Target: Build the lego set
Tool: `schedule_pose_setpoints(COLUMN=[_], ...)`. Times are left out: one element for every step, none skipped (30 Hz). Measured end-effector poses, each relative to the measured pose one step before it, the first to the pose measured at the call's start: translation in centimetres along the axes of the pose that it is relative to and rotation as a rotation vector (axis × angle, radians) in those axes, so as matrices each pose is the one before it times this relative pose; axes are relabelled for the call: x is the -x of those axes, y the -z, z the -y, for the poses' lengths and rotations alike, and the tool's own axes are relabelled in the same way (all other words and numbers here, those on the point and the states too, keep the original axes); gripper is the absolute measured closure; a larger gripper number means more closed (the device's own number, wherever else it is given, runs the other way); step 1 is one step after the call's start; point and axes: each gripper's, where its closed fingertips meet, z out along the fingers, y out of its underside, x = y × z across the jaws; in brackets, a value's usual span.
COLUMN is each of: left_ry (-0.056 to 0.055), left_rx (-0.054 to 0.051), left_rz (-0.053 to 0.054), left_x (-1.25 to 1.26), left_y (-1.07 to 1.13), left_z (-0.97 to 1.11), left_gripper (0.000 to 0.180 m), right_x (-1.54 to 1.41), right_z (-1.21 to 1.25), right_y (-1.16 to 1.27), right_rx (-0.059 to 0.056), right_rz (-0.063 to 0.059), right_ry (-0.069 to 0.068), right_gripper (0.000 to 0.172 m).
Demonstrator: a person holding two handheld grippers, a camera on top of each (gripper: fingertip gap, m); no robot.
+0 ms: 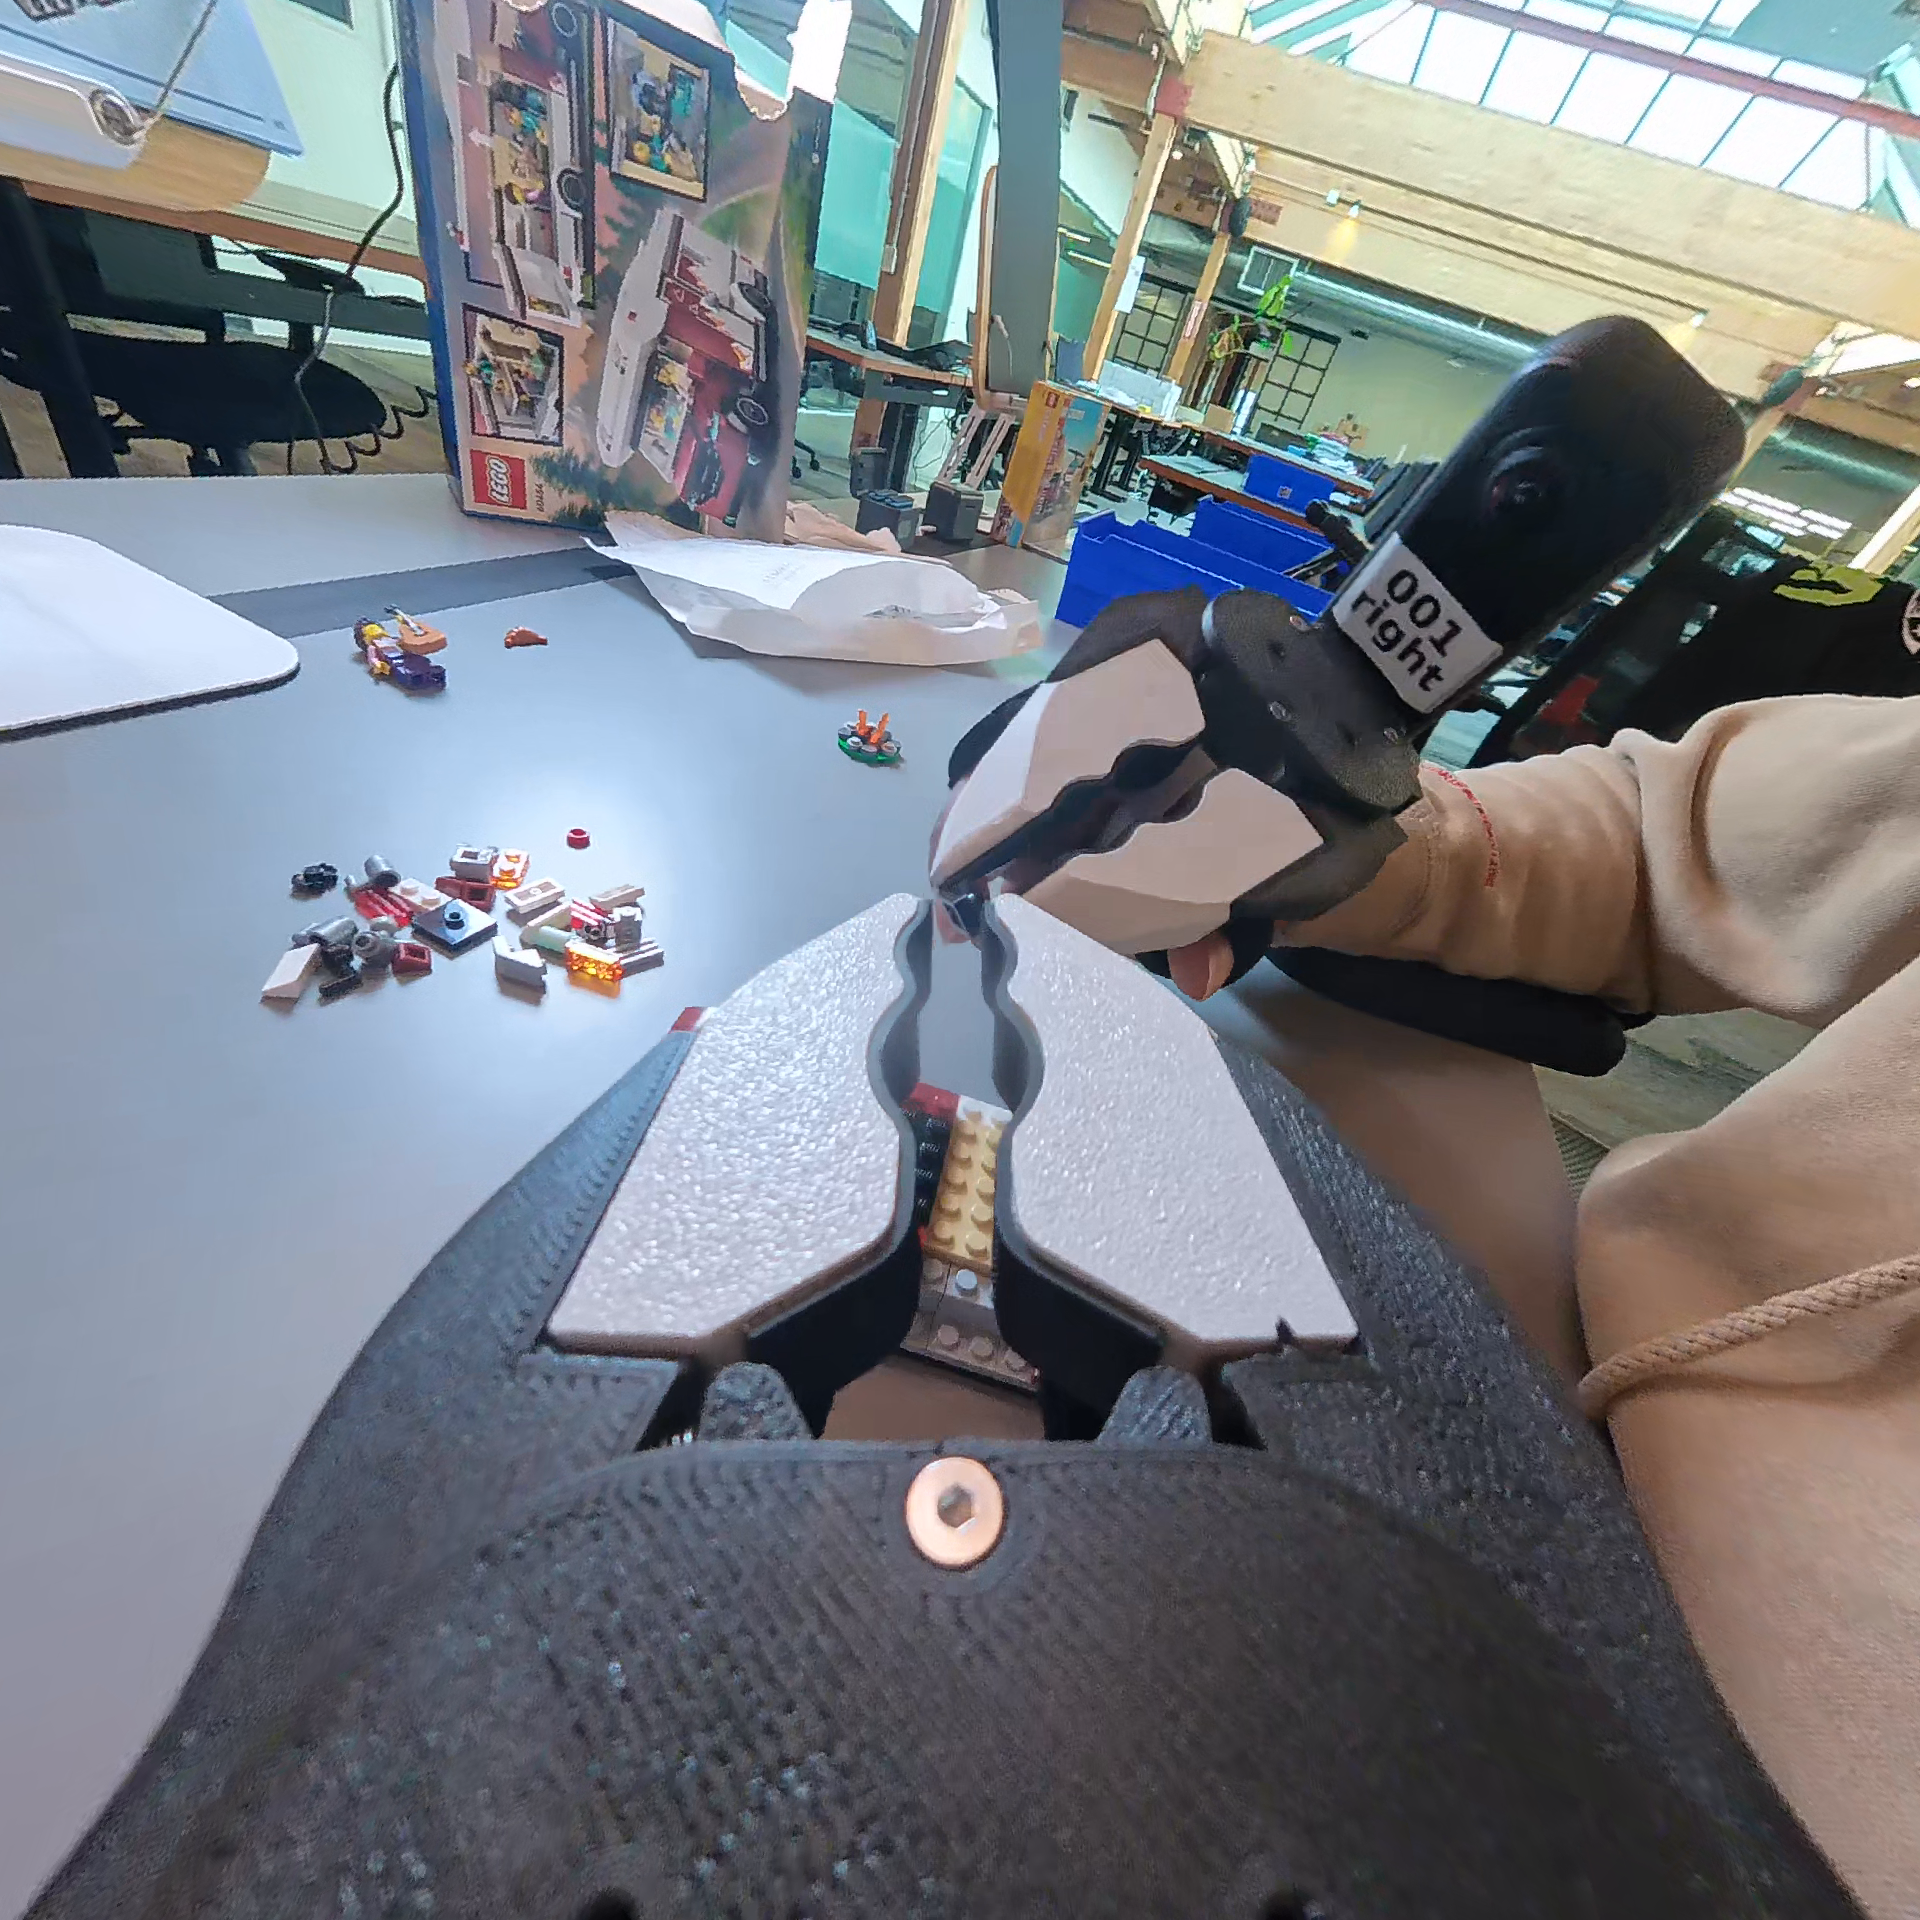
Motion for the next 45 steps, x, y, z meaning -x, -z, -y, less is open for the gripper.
schedule_pose_setpoints(left_ry=[0.0093, 0.0124, 0.0088, 0.0055, 0.0090, 0.0153, 0.0120, 0.0065, 0.0077, 0.0100, 0.0062, 0.0055, 0.0030, -0.0015, -0.0051, -0.0067, -0.0124, -0.0194, -0.0281, -0.0428, -0.0574, -0.0662, -0.0769, -0.0829, -0.0832, -0.0839, -0.0839, -0.0824, -0.0770, -0.0616, -0.0449, -0.0318, -0.0273, -0.0234, -0.0212, -0.0222, -0.0257, -0.0273, -0.0186, -0.0033, 0.0133, 0.0311, 0.0534, 0.0785, 0.0985], left_rx=[-0.0078, -0.0035, 0.0097, 0.0188, 0.0149, 0.0102, 0.0072, 0.0084, 0.0046, 0.0021, -0.0015, -0.0041, -0.0064, -0.0092, -0.0137, -0.0175, -0.0208, -0.0239, -0.0207, -0.0170, -0.0152, -0.0079, -0.0035, -0.0073, -0.0086, -0.0075, -0.0088, -0.0047, 0.0021, 0.0007, -0.0004, -0.0032, -0.0004, 0.0026, 0.0018, 0.0057, 0.0077, 0.0067, 0.0060, 0.0103, 0.0098, 0.0050, 0.0085, 0.0057, 0.0025], left_rz=[-0.0089, -0.0154, -0.0091, -0.0106, -0.0174, -0.0154, -0.0019, 0.0046, -0.0026, -0.0026, -0.0046, -0.0051, -0.0044, -0.0040, -0.0048, -0.0011, -0.0014, 0.0013, 0.0099, 0.0148, 0.0159, 0.0248, 0.0240, 0.0247, 0.0262, 0.0297, 0.0316, 0.0247, 0.0179, 0.0153, 0.0110, 0.0113, 0.0118, 0.0091, 0.0055, 0.0056, 0.0077, 0.0101, 0.0084, 0.0005, -0.0087, -0.0173, -0.0260, -0.0328, -0.0419], left_x=[-0.089, -0.196, -0.111, -0.122, -0.229, -0.189, 0.008, 0.129, 0.003, -0.014, -0.051, -0.056, -0.062, -0.057, -0.079, -0.035, -0.056, -0.032, 0.051, 0.060, -0.016, 0.023, -0.070, -0.155, -0.175, -0.155, -0.103, -0.160, -0.232, -0.201, -0.183, -0.060, 0.029, 0.016, -0.034, -0.036, -0.033, 0.002, 0.002, -0.050, -0.098, -0.138, -0.142, -0.091, -0.078], left_y=[0.054, 0.015, -0.060, -0.084, -0.077, -0.049, -0.003, 0.029, -0.009, -0.027, -0.001, 0.005, 0.013, 0.042, 0.060, 0.094, 0.136, 0.172, 0.189, 0.186, 0.173, 0.140, 0.077, 0.067, 0.053, 0.050, 0.073, 0.040, -0.004, -0.014, -0.009, 0.019, 0.029, 0.013, -0.016, -0.018, -0.040, -0.034, -0.035, -0.056, -0.065, -0.060, -0.059, 0.005, 0.013], left_z=[0.098, 0.061, -0.136, -0.282, -0.250, -0.183, -0.131, -0.138, -0.095, -0.062, -0.004, 0.036, 0.083, 0.112, 0.174, 0.248, 0.334, 0.400, 0.393, 0.352, 0.351, 0.278, 0.219, 0.252, 0.268, 0.289, 0.321, 0.272, 0.147, 0.118, 0.116, 0.133, 0.099, 0.033, 0.014, -0.064, -0.101, -0.099, -0.099, -0.203, -0.264, -0.234, -0.299, -0.271, -0.261], left_gripper=[0.171, 0.171, 0.169, 0.168, 0.168, 0.167, 0.170, 0.175, 0.175, 0.175, 0.175, 0.175, 0.175, 0.175, 0.176, 0.176, 0.176, 0.176, 0.176, 0.176, 0.176, 0.176, 0.176, 0.176, 0.176, 0.176, 0.176, 0.176, 0.176, 0.176, 0.176, 0.176, 0.176, 0.176, 0.176, 0.176, 0.176, 0.176, 0.176, 0.176, 0.176, 0.175, 0.175, 0.176, 0.174], right_x=[0.041, 0.139, 0.175, 0.114, 0.100, 0.070, 0.070, 0.082, 0.059, 0.036, 0.003, -0.036, -0.042, -0.080, -0.113, -0.155, -0.110, -0.084, -0.031, 0.094, 0.098, 0.044, 0.014, 0.070, 0.121, 0.130, 0.280, 0.356, 0.308, 0.280, 0.232, 0.178, 0.097, -0.032, -0.119, -0.174, -0.177, -0.124, -0.100, -0.206, -0.277, -0.265, -0.273, -0.272, -0.320], right_z=[-0.017, 0.055, 0.096, 0.085, 0.002, -0.087, -0.029, 0.006, -0.021, -0.022, 0.032, 0.062, 0.078, 0.094, 0.136, 0.132, 0.135, 0.201, 0.306, 0.420, 0.447, 0.386, 0.291, 0.268, 0.287, 0.142, 0.019, 0.072, 0.135, 0.164, 0.128, 0.098, 0.054, 0.073, 0.014, -0.015, 0.002, 0.005, -0.009, -0.058, -0.112, -0.142, -0.161, -0.082, 0.020], right_y=[-0.002, 0.008, 0.012, 0.018, 0.012, 0.021, 0.050, 0.036, 0.012, 0.011, 0.039, 0.041, 0.030, 0.017, 0.024, 0.031, 0.060, 0.098, 0.127, 0.144, 0.147, 0.105, 0.036, -0.024, -0.082, -0.157, -0.214, -0.205, -0.166, -0.133, -0.115, -0.091, -0.040, 0.017, 0.023, 0.022, 0.029, 0.012, 0.019, 0.025, 0.040, 0.050, 0.061, 0.111, 0.199], right_rx=[0.0046, 0.0008, -0.0009, 0.0013, 0.0077, 0.0132, 0.0098, 0.0085, 0.0118, 0.0088, 0.0035, -0.0006, -0.0038, -0.0069, -0.0106, -0.0122, -0.0142, -0.0200, -0.0272, -0.0345, -0.0356, -0.0304, -0.0227, -0.0215, -0.0233, -0.0131, -0.0055, -0.0104, -0.0164, -0.0196, -0.0174, -0.0147, -0.0104, -0.0074, -0.0026, -0.0007, -0.0018, -0.0024, -0.0004, 0.0052, 0.0132, 0.0210, 0.0271, 0.0291, 0.0285], right_rz=[-0.0088, -0.0026, -0.0007, -0.0053, -0.0077, -0.0101, -0.0106, -0.0085, -0.0073, -0.0060, -0.0045, -0.0026, -0.0005, 0.0015, 0.0026, 0.0058, 0.0161, 0.0262, 0.0364, 0.0508, 0.0509, 0.0399, 0.0278, 0.0217, 0.0169, 0.0131, 0.0239, 0.0284, 0.0256, 0.0256, 0.0235, 0.0205, 0.0148, 0.0059, -0.0013, -0.0070, -0.0077, -0.0043, -0.0031, -0.0128, -0.0220, -0.0247, -0.0294, -0.0329, -0.0419], right_ry=[0.0293, 0.0264, 0.0282, 0.0376, 0.0493, 0.0569, 0.0557, 0.0481, 0.0411, 0.0347, 0.0232, 0.0086, -0.0049, -0.0199, -0.0377, -0.0547, -0.0647, -0.0810, -0.1038, -0.1204, -0.1233, -0.1112, -0.0923, -0.0737, -0.0636, -0.0633, -0.0647, -0.0669, -0.0650, -0.0624, -0.0600, -0.0537, -0.0413, -0.0285, -0.0178, -0.0107, -0.0091, -0.0097, -0.0061, 0.0082, 0.0278, 0.0409, 0.0513, 0.0684, 0.0868], right_gripper=[0.164, 0.164, 0.164, 0.164, 0.164, 0.164, 0.164, 0.164, 0.164, 0.164, 0.164, 0.164, 0.164, 0.164, 0.164, 0.164, 0.163, 0.160, 0.159, 0.158, 0.156, 0.156, 0.156, 0.156, 0.156, 0.156, 0.155, 0.153, 0.152, 0.152, 0.152, 0.152, 0.153, 0.154, 0.157, 0.160, 0.162, 0.163, 0.164, 0.164, 0.164, 0.164, 0.164, 0.164, 0.164])
